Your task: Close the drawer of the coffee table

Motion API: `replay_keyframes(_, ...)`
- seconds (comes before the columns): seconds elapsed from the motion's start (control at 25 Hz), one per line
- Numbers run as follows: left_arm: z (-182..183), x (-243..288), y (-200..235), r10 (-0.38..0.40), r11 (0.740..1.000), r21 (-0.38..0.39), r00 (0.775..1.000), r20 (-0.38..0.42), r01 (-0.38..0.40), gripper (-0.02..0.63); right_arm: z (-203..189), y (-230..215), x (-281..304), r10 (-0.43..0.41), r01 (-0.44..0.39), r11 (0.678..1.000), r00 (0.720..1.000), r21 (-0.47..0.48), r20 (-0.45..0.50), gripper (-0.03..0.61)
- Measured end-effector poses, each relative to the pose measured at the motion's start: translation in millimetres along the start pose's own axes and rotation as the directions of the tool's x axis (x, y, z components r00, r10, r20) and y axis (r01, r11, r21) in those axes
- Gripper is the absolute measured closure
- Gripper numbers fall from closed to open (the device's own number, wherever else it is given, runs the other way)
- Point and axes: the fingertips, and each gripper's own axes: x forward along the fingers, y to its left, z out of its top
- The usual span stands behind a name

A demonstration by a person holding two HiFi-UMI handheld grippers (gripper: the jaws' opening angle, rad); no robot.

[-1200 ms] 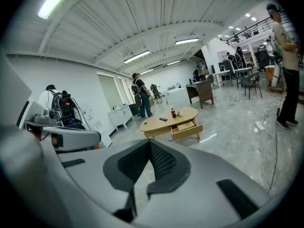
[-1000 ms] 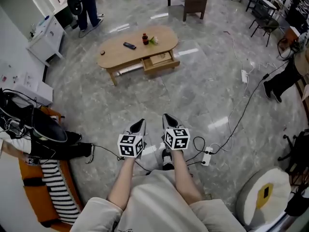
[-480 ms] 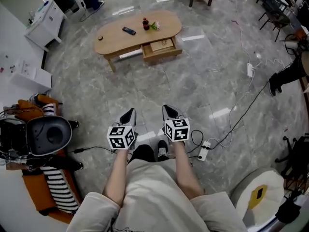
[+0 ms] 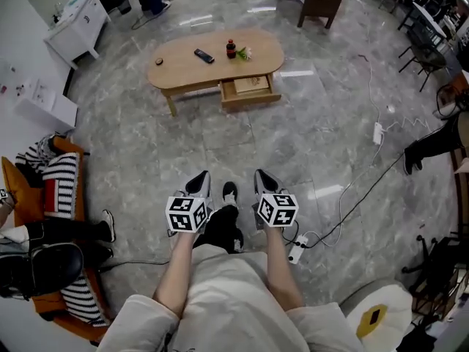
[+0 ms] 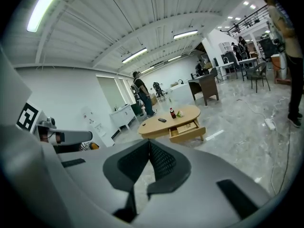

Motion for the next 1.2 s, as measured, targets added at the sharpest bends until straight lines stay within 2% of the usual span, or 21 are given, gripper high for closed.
replay_keyframes(0.12,3.0,13.1,13.7,-0.005,0.999,-0.038,1.000,-0.014,0.005,0.606,3.5,-9.4,18.0,-0.010,0.010,0.999,1.000,0.033,-0.003,0.562)
replay_keyframes(0.24,10.7,31.8,31.4,0.001,1.000,-0.024,1.000,-0.018,-0.001,0.606,10.1,-21.1,42.6,-0.020,0.020,0.998,1.000,0.064,0.008,0.563)
replay_keyframes(0.52,54.7,95.9,65.7,0.045,0.997,-0.068,0.999,0.020,-0.043,0.606,41.4,-55.8,73.5,-0.113,0.112,0.993,0.994,-0.034,-0.007,0.563)
replay_keyframes(0.64,62.4,125.9,82.5,0.028,0.997,-0.075,0.999,0.028,-0.025,0.606,48.1,-68.3,91.8,-0.126,0.124,0.990,0.992,-0.065,-0.027,0.561)
replay_keyframes(0.76,71.9,150.1,84.1,-0.008,0.993,-0.115,0.999,0.047,0.014,0.606,63.8,-77.8,96.3,-0.103,0.083,0.982,0.989,-0.171,-0.110,0.563)
replay_keyframes(0.84,83.2,177.5,96.3,0.000,0.990,-0.142,0.998,0.066,0.009,0.606,81.4,-86.6,111.0,-0.085,0.030,0.953,0.981,-0.301,-0.172,0.563)
replay_keyframes(0.92,93.1,218.7,109.7,0.005,0.985,-0.175,0.996,0.083,0.010,0.606,106.2,-109.3,132.8,-0.094,0.008,0.924,0.974,-0.382,-0.205,0.563)
replay_keyframes(1.04,100.6,258.9,121.1,-0.004,0.977,-0.212,0.997,0.081,0.021,0.606,136.5,-138.9,156.9,-0.093,0.006,0.932,0.970,-0.362,-0.224,0.563)
replay_keyframes(1.12,105.6,270.9,131.6,-0.004,0.979,-0.204,0.997,0.079,0.020,0.606,142.2,-150.6,174.9,-0.080,-0.011,0.936,0.967,-0.352,-0.244,0.563)
replay_keyframes(1.2,105.3,285.3,143.3,0.004,0.982,-0.187,0.997,0.079,0.011,0.606,140.3,-166.6,198.1,-0.079,-0.033,0.925,0.958,-0.378,-0.276,0.563)
